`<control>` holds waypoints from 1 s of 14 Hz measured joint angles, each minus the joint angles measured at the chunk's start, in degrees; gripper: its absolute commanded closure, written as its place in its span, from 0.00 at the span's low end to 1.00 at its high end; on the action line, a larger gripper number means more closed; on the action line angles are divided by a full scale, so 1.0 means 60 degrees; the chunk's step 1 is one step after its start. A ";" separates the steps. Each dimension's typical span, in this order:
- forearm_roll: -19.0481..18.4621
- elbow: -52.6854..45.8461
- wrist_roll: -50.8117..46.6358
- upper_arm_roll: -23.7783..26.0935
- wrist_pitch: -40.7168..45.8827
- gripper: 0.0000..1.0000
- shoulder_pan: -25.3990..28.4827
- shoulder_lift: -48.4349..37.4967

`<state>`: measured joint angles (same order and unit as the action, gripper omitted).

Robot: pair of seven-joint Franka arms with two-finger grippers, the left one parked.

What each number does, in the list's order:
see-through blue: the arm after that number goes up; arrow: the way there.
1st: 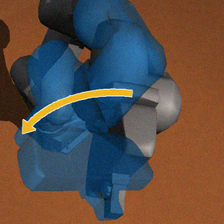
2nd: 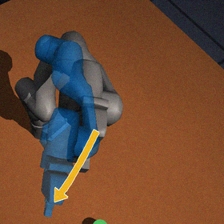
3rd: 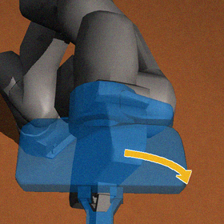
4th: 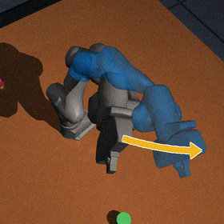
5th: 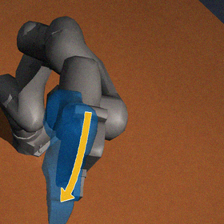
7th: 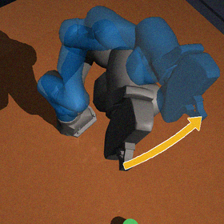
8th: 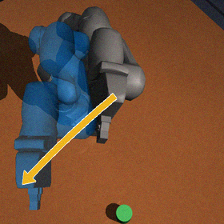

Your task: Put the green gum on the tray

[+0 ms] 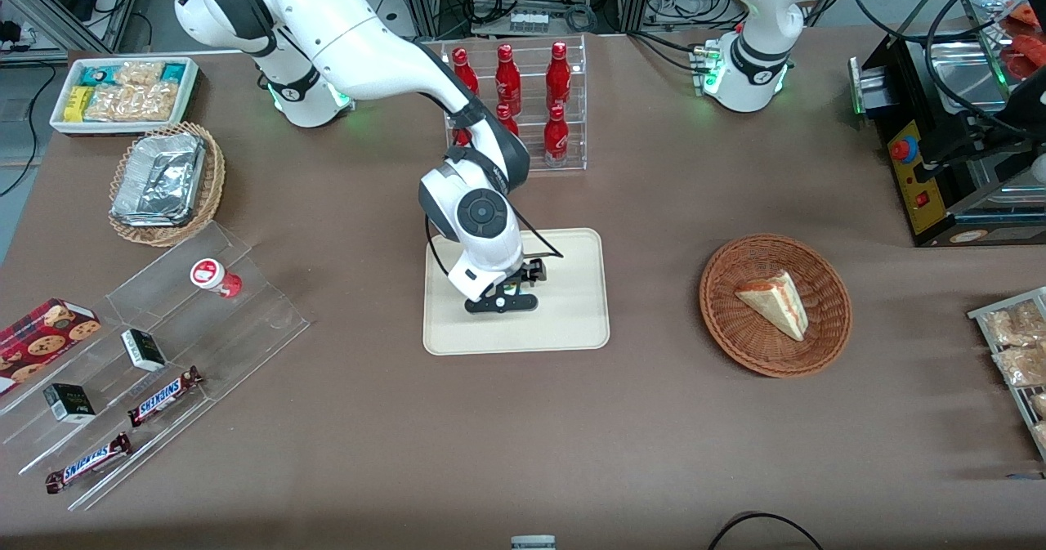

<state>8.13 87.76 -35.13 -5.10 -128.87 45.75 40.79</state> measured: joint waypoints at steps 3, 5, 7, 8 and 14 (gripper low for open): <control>0.0000 -0.0131 0.0420 -0.0061 0.0060 0.00 -0.0002 -0.0087; 0.0000 -0.0223 0.0586 -0.0132 0.0509 0.00 -0.0029 -0.0312; -0.0001 -0.0262 0.1092 -0.0209 0.1267 0.00 -0.0092 -0.0773; -0.0001 -0.0264 0.1419 -0.0296 0.1669 0.00 -0.0150 -0.1017; -0.0032 -0.0315 0.2988 -0.0434 0.4182 0.00 -0.1067 -0.2341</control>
<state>7.94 85.88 -17.21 -7.71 -103.78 39.35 26.75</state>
